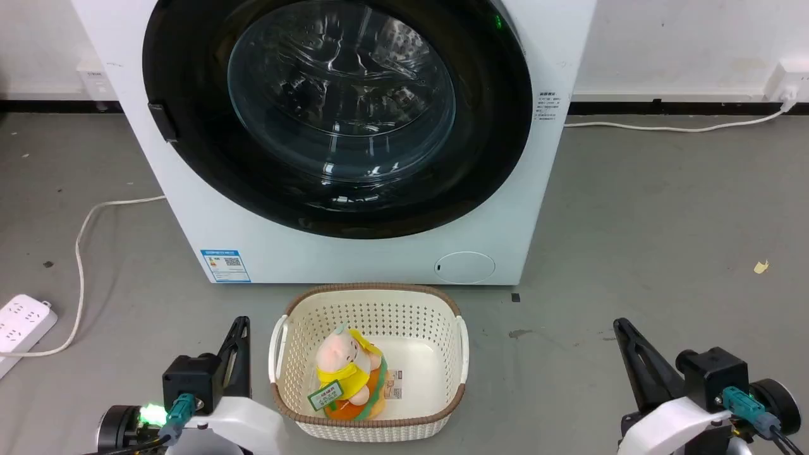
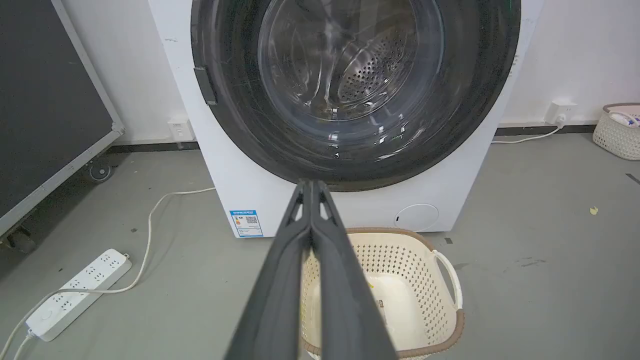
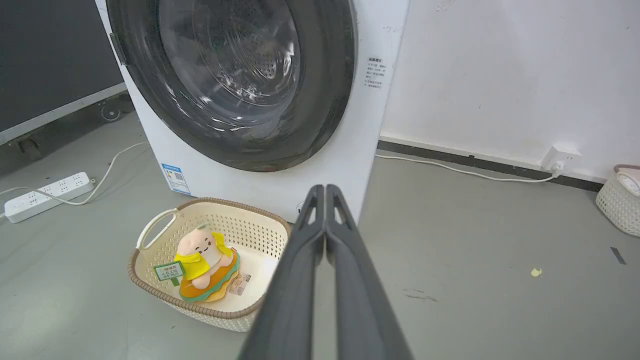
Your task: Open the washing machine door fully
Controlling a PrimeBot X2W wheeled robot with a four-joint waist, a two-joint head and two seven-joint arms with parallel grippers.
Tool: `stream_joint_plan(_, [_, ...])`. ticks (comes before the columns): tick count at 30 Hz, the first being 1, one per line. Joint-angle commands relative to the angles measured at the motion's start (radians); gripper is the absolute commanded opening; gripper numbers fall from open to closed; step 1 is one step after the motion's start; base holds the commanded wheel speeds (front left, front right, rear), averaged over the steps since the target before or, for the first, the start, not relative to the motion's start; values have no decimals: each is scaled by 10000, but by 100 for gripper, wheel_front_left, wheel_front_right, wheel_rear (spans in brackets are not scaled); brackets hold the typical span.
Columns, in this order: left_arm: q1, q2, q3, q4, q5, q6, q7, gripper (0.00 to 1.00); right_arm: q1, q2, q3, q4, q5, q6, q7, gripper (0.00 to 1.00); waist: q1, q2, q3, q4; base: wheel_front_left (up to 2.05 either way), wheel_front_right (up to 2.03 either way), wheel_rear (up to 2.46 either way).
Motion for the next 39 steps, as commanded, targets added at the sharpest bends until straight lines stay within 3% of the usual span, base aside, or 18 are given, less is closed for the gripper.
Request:
stream_joint_plan(1, [-43, 14, -7, -39, 18, 28, 3, 0, -120, 55, -9, -45, -78, -7, 14, 0, 0, 0, 0, 0, 0, 0, 0])
stream_joint_plan(34, [-43, 14, -7, -39, 18, 28, 3, 0, -120, 55, -9, -45, -78, -7, 14, 0, 0, 0, 0, 0, 0, 0, 0])
stream_joint_plan(35, [0, 0, -4, 0, 0, 0, 0, 100, 0, 0, -2, -2, 0, 0, 0, 100, 0, 0, 0, 0, 0, 0, 0])
stream_joint_plan(39, [0, -2, -6, 4, 0, -2, -1, 100, 4, -2, 4, 4, 5, 0, -1, 100, 0, 0, 0, 0, 0, 0, 0])
